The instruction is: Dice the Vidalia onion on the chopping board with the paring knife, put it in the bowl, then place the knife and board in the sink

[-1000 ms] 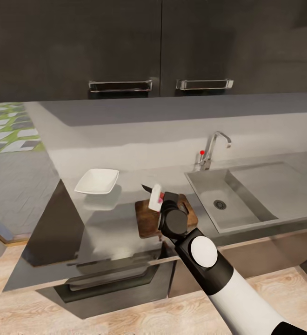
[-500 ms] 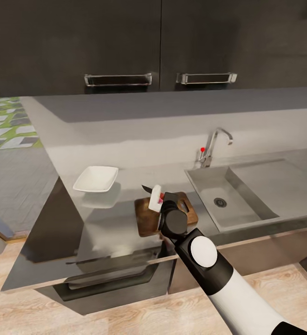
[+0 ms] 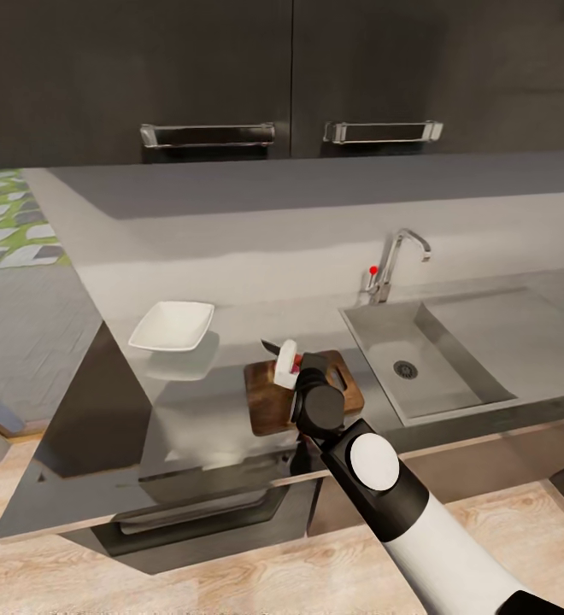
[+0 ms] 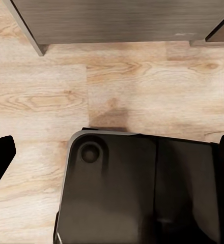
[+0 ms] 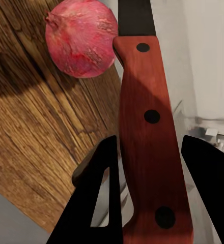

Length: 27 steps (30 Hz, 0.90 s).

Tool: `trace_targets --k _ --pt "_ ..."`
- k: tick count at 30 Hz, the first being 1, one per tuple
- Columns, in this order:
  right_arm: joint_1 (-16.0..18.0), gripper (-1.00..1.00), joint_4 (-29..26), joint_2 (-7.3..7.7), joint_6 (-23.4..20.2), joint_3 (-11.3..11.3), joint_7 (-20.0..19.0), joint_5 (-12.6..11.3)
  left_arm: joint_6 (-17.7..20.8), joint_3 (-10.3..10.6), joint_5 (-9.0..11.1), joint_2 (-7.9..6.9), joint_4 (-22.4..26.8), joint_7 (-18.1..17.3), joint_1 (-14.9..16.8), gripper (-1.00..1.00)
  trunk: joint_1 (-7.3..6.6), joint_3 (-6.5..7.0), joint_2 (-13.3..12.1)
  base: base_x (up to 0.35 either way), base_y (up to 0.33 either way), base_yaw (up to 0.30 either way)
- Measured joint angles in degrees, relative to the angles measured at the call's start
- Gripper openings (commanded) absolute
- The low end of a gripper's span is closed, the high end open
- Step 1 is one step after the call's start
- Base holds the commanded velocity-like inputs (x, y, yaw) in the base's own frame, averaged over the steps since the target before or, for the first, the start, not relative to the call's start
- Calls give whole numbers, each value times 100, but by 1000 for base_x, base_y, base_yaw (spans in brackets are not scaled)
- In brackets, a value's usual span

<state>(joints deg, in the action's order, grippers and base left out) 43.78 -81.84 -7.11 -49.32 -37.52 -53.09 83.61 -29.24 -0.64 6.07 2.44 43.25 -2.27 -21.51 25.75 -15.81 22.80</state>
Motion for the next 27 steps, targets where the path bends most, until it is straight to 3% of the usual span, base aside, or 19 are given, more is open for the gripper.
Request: trace_targets --k 12,27 --pt "0 -100 0 0 1 0 2 1 0 0 -1 -1 0 -4 0 100 0 -108 0 0 0 0" --pt "2 -100 1 -1 48 -1 8 55 0 0 -1 -1 0 -3 0 100 -1 -108 2 0 0 0"
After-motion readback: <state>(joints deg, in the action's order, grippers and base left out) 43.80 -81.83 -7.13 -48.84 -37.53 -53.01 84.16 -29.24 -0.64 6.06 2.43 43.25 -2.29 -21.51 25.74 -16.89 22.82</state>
